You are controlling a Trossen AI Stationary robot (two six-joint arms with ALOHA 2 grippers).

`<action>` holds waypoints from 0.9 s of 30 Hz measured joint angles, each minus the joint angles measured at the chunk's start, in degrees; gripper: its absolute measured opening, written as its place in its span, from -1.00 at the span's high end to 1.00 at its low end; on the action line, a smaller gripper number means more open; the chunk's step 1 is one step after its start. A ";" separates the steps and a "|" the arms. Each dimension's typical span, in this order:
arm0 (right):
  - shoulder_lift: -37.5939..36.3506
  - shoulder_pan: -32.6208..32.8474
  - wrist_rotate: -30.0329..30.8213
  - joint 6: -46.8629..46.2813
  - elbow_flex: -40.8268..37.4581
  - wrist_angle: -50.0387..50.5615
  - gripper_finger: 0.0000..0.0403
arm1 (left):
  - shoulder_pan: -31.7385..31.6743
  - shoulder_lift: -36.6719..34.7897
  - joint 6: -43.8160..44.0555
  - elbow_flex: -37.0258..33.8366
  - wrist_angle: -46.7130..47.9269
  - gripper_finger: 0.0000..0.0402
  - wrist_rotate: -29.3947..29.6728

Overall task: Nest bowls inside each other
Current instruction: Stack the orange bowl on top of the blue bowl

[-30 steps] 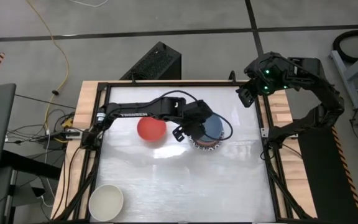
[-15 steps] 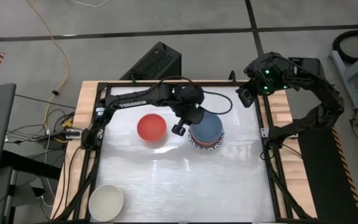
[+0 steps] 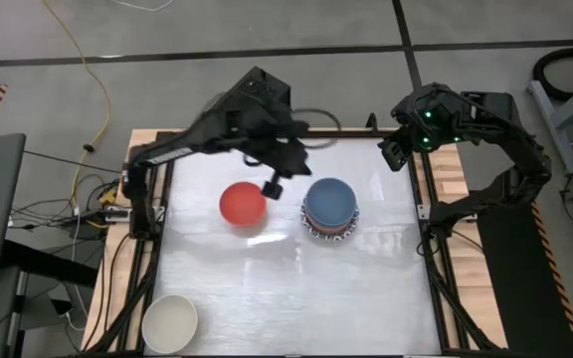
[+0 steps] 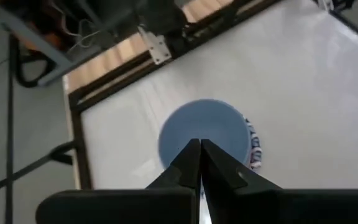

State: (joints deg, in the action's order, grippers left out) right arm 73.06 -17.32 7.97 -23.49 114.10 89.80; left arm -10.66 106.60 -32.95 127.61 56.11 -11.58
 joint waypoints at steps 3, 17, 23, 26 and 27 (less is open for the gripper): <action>0.00 -0.01 0.03 0.02 0.00 -0.01 0.30 | -1.49 -4.23 2.32 0.00 1.70 1.00 -0.02; 0.46 -0.11 2.95 1.51 0.00 -0.49 0.30 | -3.28 -35.71 23.88 -33.94 -6.56 1.00 11.64; 0.44 -0.13 3.10 1.53 0.00 -2.83 0.30 | -3.23 -47.18 41.45 -57.25 -7.44 1.00 16.09; 0.44 -0.13 3.10 1.55 0.00 -3.60 0.30 | -3.30 -51.31 49.06 -66.82 -7.73 1.00 21.71; 0.44 -0.13 3.10 1.57 0.00 -3.55 0.30 | -3.30 -52.36 50.35 -69.49 -8.29 0.98 22.55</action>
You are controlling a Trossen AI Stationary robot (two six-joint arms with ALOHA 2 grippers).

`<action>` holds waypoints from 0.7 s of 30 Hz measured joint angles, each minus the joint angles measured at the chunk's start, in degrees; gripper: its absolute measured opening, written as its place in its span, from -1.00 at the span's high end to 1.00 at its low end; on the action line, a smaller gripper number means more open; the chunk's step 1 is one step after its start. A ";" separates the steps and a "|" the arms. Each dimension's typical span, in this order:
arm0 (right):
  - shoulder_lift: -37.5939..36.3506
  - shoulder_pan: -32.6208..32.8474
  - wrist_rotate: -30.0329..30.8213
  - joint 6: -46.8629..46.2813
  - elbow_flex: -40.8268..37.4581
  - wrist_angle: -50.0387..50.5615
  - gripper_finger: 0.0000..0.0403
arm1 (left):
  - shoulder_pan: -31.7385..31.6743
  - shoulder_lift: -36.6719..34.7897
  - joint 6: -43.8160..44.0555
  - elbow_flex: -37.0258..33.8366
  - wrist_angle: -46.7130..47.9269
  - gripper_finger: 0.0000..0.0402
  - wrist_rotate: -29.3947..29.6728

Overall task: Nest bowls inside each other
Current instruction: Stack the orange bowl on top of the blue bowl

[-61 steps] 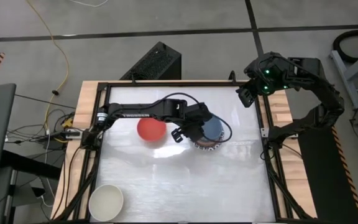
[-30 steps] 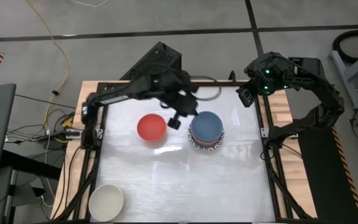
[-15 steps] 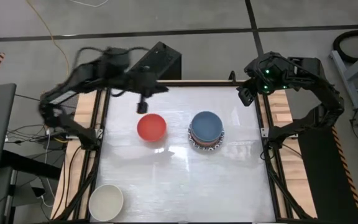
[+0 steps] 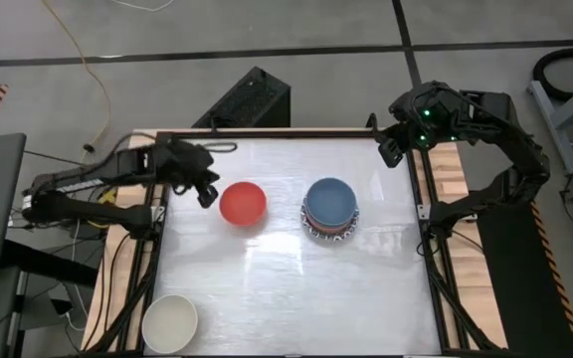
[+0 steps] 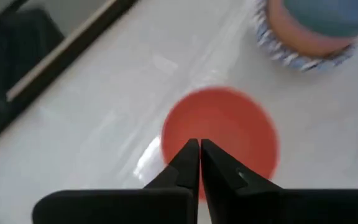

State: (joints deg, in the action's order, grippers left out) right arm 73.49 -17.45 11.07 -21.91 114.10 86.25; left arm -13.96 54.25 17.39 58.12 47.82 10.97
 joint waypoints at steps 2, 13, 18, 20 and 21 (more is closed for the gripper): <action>0.15 0.00 0.00 0.00 0.00 -0.04 0.30 | -0.02 -1.91 0.87 -4.40 -2.03 0.94 0.23; 2.34 0.21 -0.06 0.10 0.00 0.18 0.30 | -1.57 1.07 2.38 -13.35 -11.21 0.47 -1.51; 3.44 0.20 -0.30 1.46 0.00 0.25 0.30 | -4.32 6.53 2.67 -13.39 -12.22 0.32 -4.49; 3.72 0.19 -0.37 1.60 0.00 0.22 0.30 | -5.34 8.45 1.23 -13.39 -12.34 0.28 -4.38; 4.04 0.17 -0.37 1.62 0.00 0.18 0.30 | -5.76 9.39 0.69 -13.39 -12.37 0.26 -4.29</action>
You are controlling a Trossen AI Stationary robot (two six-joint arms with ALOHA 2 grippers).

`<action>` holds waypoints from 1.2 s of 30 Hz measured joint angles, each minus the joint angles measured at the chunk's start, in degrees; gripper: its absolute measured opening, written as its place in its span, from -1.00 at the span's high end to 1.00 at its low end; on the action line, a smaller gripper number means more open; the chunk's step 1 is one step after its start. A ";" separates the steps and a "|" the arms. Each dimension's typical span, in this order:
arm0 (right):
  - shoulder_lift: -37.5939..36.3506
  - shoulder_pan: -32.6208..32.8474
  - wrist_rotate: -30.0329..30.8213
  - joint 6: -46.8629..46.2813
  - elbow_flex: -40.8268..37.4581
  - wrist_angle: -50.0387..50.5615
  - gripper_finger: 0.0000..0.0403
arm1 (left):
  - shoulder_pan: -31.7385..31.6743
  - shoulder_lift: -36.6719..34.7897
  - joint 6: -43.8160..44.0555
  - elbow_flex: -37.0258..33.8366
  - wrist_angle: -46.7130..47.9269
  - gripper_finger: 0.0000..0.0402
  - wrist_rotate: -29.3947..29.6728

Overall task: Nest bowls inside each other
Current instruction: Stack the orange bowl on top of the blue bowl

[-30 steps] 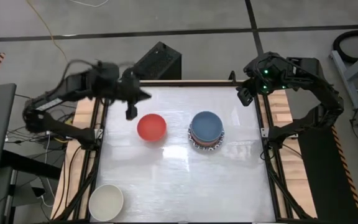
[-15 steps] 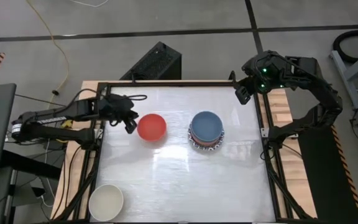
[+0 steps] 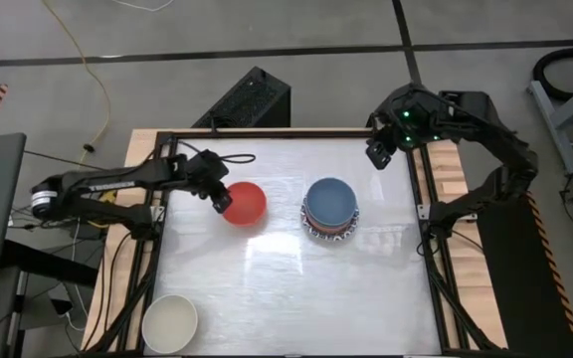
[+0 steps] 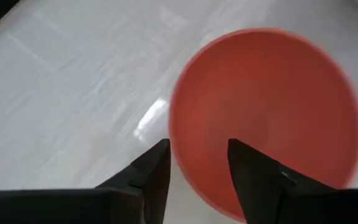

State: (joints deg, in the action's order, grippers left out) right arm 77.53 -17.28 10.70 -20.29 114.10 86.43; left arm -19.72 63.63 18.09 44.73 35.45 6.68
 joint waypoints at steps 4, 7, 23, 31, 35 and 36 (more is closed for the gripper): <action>0.20 0.00 -0.02 0.00 0.00 0.05 0.30 | -1.40 3.68 -1.71 0.00 -0.62 0.23 -0.20; 0.14 0.00 -0.04 0.00 0.00 0.08 0.30 | -2.02 6.57 -2.39 0.02 -0.82 0.23 -0.25; 0.14 0.00 -0.09 -0.04 0.00 0.07 0.30 | -2.21 19.55 0.54 0.26 -2.70 0.94 -11.23; 0.14 0.00 -0.07 -0.21 0.00 0.01 0.30 | -2.19 19.34 2.66 7.11 -2.35 1.00 -9.03; 0.14 0.00 -0.02 -0.22 0.00 -0.04 0.30 | -1.65 19.24 2.67 15.25 -1.20 1.00 -8.14; 0.14 0.00 -0.02 -0.22 0.00 -0.04 0.30 | -1.28 19.24 2.67 17.60 -1.10 1.00 -7.67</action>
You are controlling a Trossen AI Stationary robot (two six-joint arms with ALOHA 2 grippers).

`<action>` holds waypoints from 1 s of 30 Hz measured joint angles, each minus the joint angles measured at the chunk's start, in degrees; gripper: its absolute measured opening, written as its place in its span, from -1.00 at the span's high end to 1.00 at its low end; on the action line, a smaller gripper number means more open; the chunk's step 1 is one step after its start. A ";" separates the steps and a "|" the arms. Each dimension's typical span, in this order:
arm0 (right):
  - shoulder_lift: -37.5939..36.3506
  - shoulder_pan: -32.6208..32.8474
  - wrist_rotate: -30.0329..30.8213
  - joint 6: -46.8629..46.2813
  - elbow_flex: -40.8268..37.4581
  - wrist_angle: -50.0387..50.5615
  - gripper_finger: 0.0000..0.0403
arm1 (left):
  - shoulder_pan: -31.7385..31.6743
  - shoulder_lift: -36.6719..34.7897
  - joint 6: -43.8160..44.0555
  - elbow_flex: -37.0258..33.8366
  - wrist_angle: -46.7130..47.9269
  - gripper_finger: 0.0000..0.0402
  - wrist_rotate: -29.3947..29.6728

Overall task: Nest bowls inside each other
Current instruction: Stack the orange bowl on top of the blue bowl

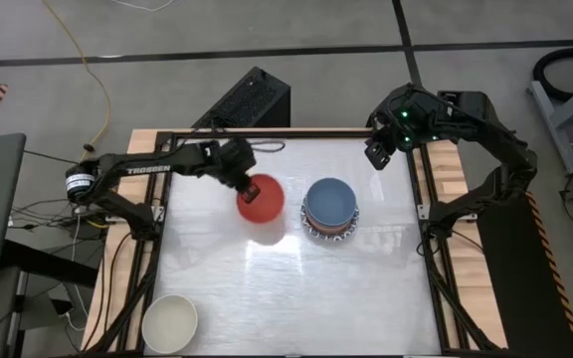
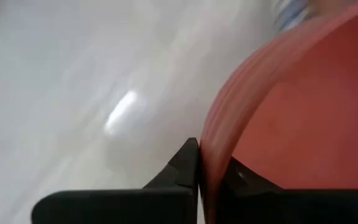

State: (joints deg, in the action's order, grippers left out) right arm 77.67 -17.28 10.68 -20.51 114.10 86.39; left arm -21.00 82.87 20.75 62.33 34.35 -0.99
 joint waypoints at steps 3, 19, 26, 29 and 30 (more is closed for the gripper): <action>0.00 -0.13 1.78 -0.23 0.00 0.00 0.30 | 1.23 0.00 0.63 7.33 -0.51 1.00 2.84; -0.13 -5.75 6.03 -1.93 0.00 0.07 0.30 | 4.88 2.59 11.81 19.89 -7.93 1.00 7.33; -0.13 -7.51 5.88 -0.27 0.00 0.17 0.30 | 5.76 10.80 13.00 25.00 -4.81 1.00 5.81; -0.13 -8.01 5.52 0.07 0.00 0.19 0.30 | 6.29 15.22 12.88 29.77 -3.17 1.00 5.65; -0.13 -8.02 5.49 0.08 0.00 0.20 0.30 | 6.46 16.67 12.67 31.43 -2.08 1.00 5.33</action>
State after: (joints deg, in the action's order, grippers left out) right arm 77.54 -25.30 16.17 -20.43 114.10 86.59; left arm -14.54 99.54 33.42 93.76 32.27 4.34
